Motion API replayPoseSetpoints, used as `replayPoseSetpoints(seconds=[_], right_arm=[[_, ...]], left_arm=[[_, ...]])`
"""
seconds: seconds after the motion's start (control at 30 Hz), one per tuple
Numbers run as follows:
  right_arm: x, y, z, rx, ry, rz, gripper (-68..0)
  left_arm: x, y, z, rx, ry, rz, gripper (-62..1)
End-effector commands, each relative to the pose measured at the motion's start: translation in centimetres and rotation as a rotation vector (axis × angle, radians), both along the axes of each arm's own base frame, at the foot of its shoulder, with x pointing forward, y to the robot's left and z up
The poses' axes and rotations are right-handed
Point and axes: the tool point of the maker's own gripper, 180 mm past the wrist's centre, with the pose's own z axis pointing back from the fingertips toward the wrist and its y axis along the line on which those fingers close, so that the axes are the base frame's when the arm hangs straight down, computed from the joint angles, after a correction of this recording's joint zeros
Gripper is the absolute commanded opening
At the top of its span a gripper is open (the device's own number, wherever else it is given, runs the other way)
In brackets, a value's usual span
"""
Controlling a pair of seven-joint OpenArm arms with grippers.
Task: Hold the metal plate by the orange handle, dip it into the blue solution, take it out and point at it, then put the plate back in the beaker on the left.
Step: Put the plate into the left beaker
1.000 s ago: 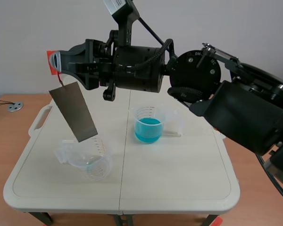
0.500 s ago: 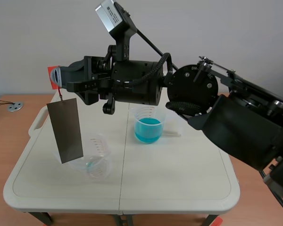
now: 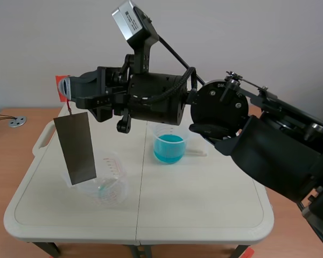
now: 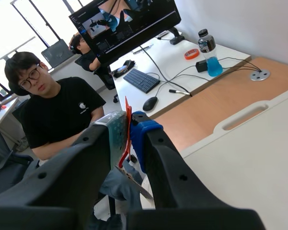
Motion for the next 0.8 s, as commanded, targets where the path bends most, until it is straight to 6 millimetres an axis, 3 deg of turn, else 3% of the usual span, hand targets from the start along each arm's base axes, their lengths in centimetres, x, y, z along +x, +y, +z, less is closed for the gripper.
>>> replayPoseSetpoints(seconds=[0.0,0.37,0.77], right_arm=[[0.4,0.2,2.1,0.051,-0.036,-0.003,-66.0],[1.6,-0.7,3.1,0.076,-0.089,-0.058,-66.0],[1.2,-0.6,2.3,0.048,-0.089,-0.056,-66.0]], left_arm=[[-0.3,0.2,0.2,0.001,0.003,0.001,-53.2],[0.0,0.4,0.2,0.005,-0.006,-0.002,-53.2],[1.3,0.5,-0.2,0.010,-0.025,-0.002,-53.2]])
